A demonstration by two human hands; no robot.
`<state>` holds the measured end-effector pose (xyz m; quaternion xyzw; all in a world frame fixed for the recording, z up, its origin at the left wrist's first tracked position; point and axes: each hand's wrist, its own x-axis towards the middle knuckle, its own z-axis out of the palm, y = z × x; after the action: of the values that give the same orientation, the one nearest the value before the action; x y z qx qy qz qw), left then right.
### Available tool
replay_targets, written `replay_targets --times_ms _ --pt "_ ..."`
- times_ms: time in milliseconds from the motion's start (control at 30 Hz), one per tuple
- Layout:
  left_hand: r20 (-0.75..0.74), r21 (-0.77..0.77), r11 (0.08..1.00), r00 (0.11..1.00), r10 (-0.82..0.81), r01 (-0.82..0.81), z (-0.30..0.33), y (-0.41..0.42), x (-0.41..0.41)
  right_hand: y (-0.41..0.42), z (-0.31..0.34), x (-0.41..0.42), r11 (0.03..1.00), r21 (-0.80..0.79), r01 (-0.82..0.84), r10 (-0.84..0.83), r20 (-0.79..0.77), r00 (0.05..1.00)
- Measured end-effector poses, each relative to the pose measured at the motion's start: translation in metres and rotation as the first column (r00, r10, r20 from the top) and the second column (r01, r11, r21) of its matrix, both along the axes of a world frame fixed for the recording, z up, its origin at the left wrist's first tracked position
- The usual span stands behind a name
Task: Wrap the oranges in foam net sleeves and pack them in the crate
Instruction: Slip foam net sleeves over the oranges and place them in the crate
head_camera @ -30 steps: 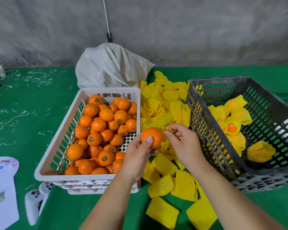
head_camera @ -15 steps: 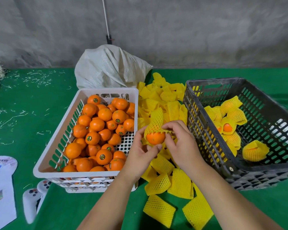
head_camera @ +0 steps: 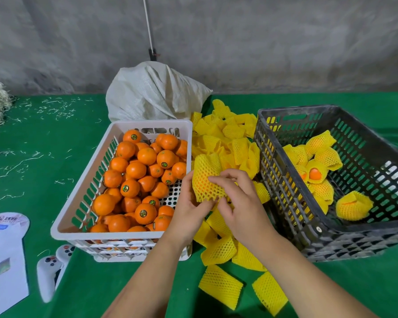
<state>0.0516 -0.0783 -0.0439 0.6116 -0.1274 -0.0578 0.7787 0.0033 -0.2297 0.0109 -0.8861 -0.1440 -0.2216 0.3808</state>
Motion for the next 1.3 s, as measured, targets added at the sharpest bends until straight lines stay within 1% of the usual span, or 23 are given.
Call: replay_targets --times_ms 67,133,167,233,267,300,367,400,467,533,600,667,700,800,833,900,1033,1067,1133,1167,1233,1267,1300 --pt "0.023 0.037 0.997 0.998 0.066 -0.067 0.001 -0.006 -0.002 -0.003 0.0 0.002 0.999 -0.002 0.049 -0.049 0.03 0.998" --pt "0.03 0.022 0.99 0.99 0.136 -0.137 0.0 -0.009 -0.002 -0.005 0.0 0.004 0.996 -0.003 0.085 -0.084 0.099 0.992" --pt "0.036 0.015 0.985 0.985 0.17 -0.171 0.0 -0.009 0.0 -0.005 -0.002 0.004 0.997 -0.022 0.075 -0.072 0.119 0.99" --pt "0.055 0.028 0.97 0.97 0.238 -0.24 -0.001 -0.008 0.003 -0.001 -0.009 0.001 0.999 -0.039 0.014 -0.011 0.082 0.997" --pt "0.061 0.035 0.966 0.965 0.255 -0.258 -0.003 -0.008 0.004 0.001 -0.013 -0.001 1.0 0.002 0.001 -0.001 0.037 0.999" --pt "0.06 0.034 0.966 0.965 0.255 -0.258 -0.004 -0.008 0.004 0.003 -0.015 -0.004 0.994 0.106 0.021 -0.019 -0.026 0.999" --pt "0.072 0.053 0.972 0.972 0.225 -0.229 -0.005 -0.007 0.004 0.006 -0.011 -0.006 0.906 0.397 0.149 -0.066 -0.214 0.975" --pt "0.082 0.077 0.975 0.976 0.201 -0.207 -0.005 -0.007 0.004 0.007 -0.008 -0.004 0.851 0.485 0.2 -0.038 -0.323 0.945" --pt "0.09 0.144 0.977 0.985 0.145 -0.157 -0.005 -0.008 0.003 0.009 -0.005 0.004 0.815 0.542 0.206 0.084 -0.461 0.883" --pt "0.111 0.232 0.966 0.989 0.095 -0.119 -0.006 -0.01 0.002 0.01 -0.003 0.01 0.796 0.576 0.186 0.136 -0.469 0.873" --pt "0.153 0.295 0.95 0.986 0.06 -0.104 -0.009 -0.012 -0.001 0.009 0.0 0.015 0.704 0.663 0.255 0.121 -0.466 0.877" --pt "0.163 0.309 0.947 0.986 0.04 -0.09 -0.012 -0.014 -0.005 0.005 -0.003 0.017 0.603 0.734 0.312 0.133 -0.479 0.868" --pt "0.174 0.319 0.943 0.984 0.039 -0.094 -0.012 -0.015 -0.006 0.003 -0.005 0.016 0.6 0.741 0.302 0.149 -0.474 0.868" --pt "0.212 0.345 0.934 0.977 0.015 -0.089 -0.012 -0.017 -0.009 -0.002 -0.008 0.016 0.722 0.657 0.219 0.161 -0.467 0.869" --pt "0.212 0.356 0.932 0.977 -0.003 -0.074 -0.012 -0.017 -0.01 -0.007 -0.008 0.019 0.735 0.64 0.224 0.142 -0.468 0.872" --pt "0.215 0.379 0.923 0.976 -0.022 -0.063 -0.01 -0.014 -0.012 -0.027 -0.003 0.028 0.707 0.655 0.265 0.079 -0.446 0.891" --pt "0.22 0.313 0.936 0.971 0.092 -0.16 -0.004 0.005 -0.007 -0.093 0.018 0.058 0.552 0.685 0.476 -0.149 -0.481 0.864" --pt "0.22 0.322 0.925 0.966 0.133 -0.201 -0.004 0.012 -0.002 -0.11 0.021 0.064 0.544 0.665 0.512 -0.226 -0.472 0.852" --pt "0.204 0.41 0.87 0.957 0.204 -0.273 -0.006 0.027 0.014 -0.14 0.025 0.076 0.527 0.6 0.601 -0.386 -0.461 0.799" --pt "0.186 0.468 0.834 0.955 0.23 -0.291 -0.008 0.035 0.024 -0.151 0.022 0.081 0.527 0.546 0.652 -0.452 -0.469 0.759" --pt "0.109 0.588 0.763 0.961 0.253 -0.268 -0.014 0.048 0.044 -0.164 0.01 0.089 0.554 0.325 0.767 -0.555 -0.542 0.631" --pt "0.059 0.651 0.726 0.969 0.241 -0.22 -0.018 0.054 0.053 -0.165 0.003 0.092 0.595 0.193 0.78 -0.579 -0.57 0.583" --pt "0.019 0.714 0.683 0.978 0.206 -0.158 -0.021 0.059 0.062 -0.163 -0.005 0.093 0.645 0.075 0.76 -0.598 -0.569 0.564"
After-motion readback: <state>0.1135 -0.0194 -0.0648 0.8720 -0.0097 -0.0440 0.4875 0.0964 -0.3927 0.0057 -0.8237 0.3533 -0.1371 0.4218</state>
